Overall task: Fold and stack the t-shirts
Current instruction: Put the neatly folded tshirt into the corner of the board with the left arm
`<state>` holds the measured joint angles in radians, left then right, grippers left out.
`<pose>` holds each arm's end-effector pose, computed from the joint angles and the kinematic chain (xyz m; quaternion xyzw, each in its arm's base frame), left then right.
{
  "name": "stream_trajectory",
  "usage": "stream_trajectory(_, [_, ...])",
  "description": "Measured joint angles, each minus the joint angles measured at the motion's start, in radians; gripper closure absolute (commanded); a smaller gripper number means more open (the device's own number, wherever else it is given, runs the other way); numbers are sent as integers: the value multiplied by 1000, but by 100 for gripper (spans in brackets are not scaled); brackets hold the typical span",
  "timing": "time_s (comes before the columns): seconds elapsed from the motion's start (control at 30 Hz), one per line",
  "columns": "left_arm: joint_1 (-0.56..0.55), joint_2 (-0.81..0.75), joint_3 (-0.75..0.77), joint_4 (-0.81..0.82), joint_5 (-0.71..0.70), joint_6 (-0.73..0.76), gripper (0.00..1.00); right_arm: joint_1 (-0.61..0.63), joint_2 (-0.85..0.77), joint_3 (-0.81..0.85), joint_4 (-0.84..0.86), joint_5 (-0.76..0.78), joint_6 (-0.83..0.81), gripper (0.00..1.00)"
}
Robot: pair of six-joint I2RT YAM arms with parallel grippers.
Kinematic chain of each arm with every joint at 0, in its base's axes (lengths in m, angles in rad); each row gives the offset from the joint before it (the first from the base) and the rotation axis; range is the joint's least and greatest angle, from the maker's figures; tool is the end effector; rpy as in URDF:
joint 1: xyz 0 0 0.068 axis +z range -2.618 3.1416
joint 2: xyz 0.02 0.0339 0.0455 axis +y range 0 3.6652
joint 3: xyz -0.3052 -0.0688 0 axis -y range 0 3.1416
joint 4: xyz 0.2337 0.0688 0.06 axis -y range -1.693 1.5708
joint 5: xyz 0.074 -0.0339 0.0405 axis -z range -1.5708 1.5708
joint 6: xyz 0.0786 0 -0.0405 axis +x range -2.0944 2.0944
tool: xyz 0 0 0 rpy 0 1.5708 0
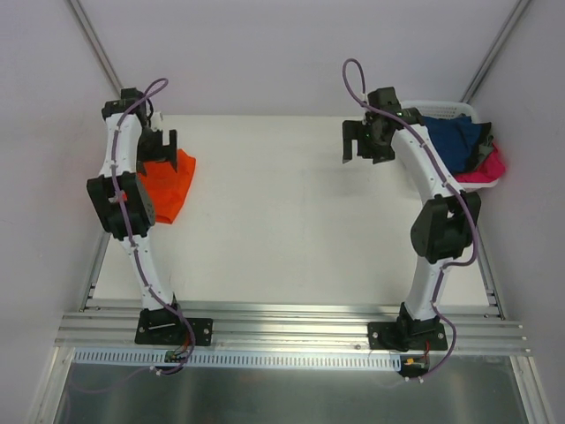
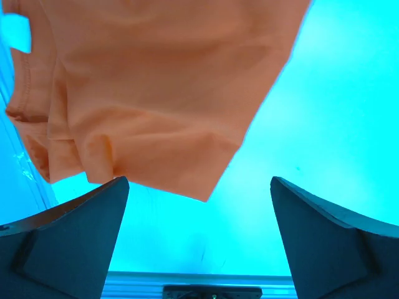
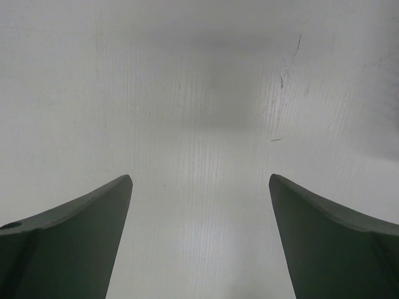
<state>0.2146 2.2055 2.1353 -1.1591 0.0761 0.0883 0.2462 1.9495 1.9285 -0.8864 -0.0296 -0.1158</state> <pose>0.4794 0.0984 0.2591 -0.0557 0.9832 -0.0114 0.1735 0.4472 0.1148 0.3319 -0.1749 0.9291 0.0352 0.3240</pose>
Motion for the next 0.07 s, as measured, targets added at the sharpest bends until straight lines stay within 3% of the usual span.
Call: stream_trajectory(0.07, [-20, -44, 4, 6, 8, 0, 1, 0, -1, 0, 0, 0, 0, 3])
